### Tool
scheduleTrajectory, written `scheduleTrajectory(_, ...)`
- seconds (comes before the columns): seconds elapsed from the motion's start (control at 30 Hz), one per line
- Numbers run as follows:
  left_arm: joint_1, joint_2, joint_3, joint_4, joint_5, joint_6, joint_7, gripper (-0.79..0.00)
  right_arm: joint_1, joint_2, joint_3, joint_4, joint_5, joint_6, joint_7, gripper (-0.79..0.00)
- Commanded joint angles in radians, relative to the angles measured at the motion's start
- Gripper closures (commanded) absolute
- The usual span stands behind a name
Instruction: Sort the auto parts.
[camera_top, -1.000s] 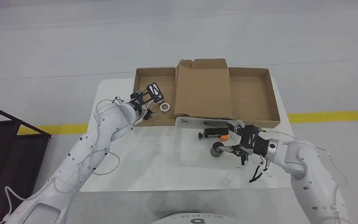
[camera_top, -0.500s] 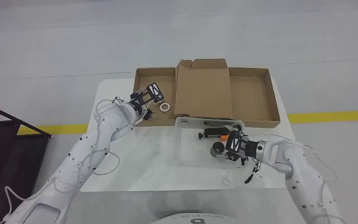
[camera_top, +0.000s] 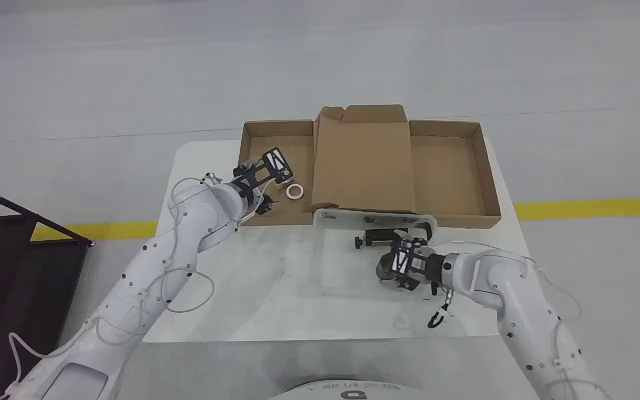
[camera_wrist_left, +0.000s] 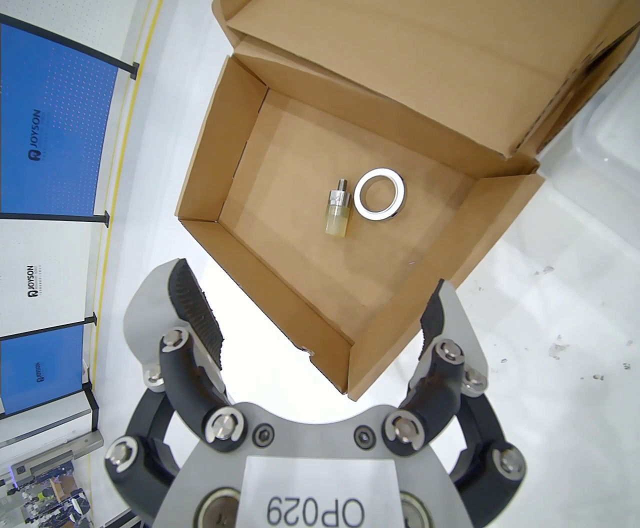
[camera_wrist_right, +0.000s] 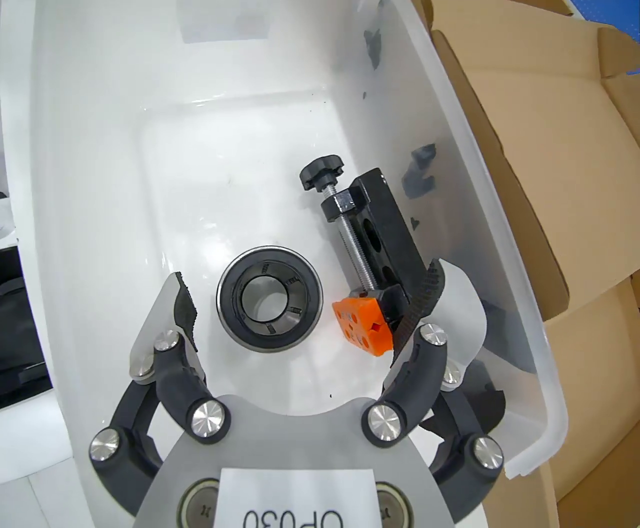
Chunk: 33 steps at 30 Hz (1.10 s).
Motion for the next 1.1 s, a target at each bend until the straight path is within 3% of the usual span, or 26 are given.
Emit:
scheduleTrajectory(0.0,0.000,0.000,0.000,0.000,0.000,0.000,0.000,-0.785,0.006,0.001,-0.012,0.002,-0.004,0.000,0.010,-0.785)
scheduleTrajectory(0.13,0.000,0.000,0.000,0.000,0.000,0.000,0.000,-0.785,0.016,0.003,-0.025,0.007,-0.005,-0.001,0.024,-0.551)
scheduleTrajectory(0.23,0.000,0.000,0.000,0.000,0.000,0.000,0.000,-0.785,0.020,0.005,-0.031,0.008,-0.004,0.001,0.029,-0.440)
scheduleTrajectory(0.7,0.000,0.000,0.000,0.000,0.000,0.000,0.000,-0.785,-0.081,0.038,0.082,-0.057,-0.071,-0.068,-0.182,-0.566)
scheduleTrajectory(0.93,0.000,0.000,0.000,0.000,0.000,0.000,0.000,-0.785,-0.060,0.038,0.033,-0.032,-0.104,-0.027,-0.149,-0.573)
scheduleTrajectory(1.07,0.000,0.000,0.000,0.000,0.000,0.000,0.000,-0.785,-0.031,0.036,-0.011,-0.019,-0.104,-0.030,-0.119,-0.502)
